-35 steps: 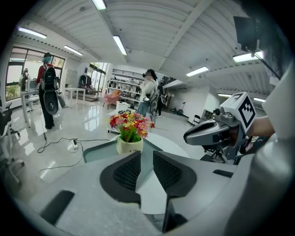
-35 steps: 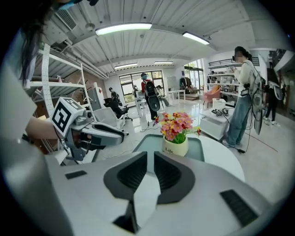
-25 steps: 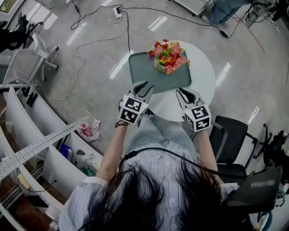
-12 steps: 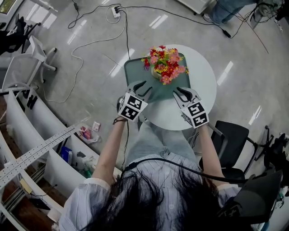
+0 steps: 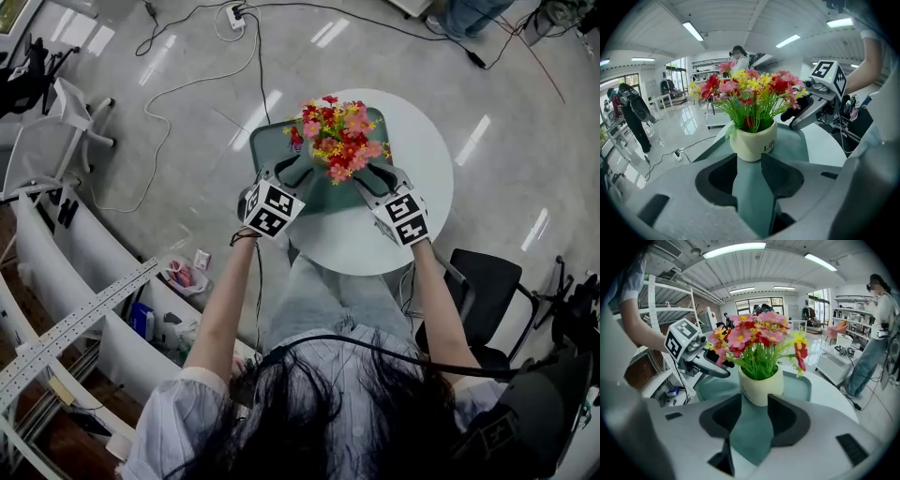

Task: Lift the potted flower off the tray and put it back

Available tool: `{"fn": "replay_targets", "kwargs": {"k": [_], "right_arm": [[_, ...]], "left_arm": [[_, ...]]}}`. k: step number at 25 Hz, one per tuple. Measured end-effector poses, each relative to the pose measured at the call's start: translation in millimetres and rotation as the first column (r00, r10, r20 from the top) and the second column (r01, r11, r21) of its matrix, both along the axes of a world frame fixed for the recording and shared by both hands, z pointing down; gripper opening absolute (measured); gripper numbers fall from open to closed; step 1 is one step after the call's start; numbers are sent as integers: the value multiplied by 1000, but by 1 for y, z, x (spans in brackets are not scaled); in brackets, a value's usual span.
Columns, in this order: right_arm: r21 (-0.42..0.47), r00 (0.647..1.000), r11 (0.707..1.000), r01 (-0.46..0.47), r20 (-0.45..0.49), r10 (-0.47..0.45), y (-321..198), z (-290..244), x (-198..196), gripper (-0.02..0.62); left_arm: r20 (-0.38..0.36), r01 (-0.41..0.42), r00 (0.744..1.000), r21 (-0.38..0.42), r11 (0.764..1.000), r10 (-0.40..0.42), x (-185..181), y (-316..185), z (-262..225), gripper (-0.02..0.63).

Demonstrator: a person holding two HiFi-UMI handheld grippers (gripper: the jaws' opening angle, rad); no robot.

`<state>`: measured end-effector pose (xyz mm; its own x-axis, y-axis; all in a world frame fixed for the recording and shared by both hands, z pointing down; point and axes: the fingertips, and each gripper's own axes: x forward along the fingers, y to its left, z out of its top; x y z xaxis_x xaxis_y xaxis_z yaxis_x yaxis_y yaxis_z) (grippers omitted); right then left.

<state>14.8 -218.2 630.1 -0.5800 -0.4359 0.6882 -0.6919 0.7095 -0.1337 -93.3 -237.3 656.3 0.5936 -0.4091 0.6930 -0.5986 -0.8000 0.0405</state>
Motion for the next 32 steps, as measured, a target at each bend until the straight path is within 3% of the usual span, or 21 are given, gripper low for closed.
{"fn": "replay_targets", "kwargs": {"k": [9,23,32], "right_arm": [[-49,997,996,73,-23,-74,-14,26,-4,256],[-52,986,989,140,-85,-144,-29,41,-11,287],[-8,982,991,136,-134,-136,-32,40,-8,285]], "left_arm": [[100,-110,988,-39,993,114,3,-2,26,216],[145,-225,962,-56,973,231,20,-16,37,232],[173,-206,962,-38,978,209,25,-14,38,233]]}}
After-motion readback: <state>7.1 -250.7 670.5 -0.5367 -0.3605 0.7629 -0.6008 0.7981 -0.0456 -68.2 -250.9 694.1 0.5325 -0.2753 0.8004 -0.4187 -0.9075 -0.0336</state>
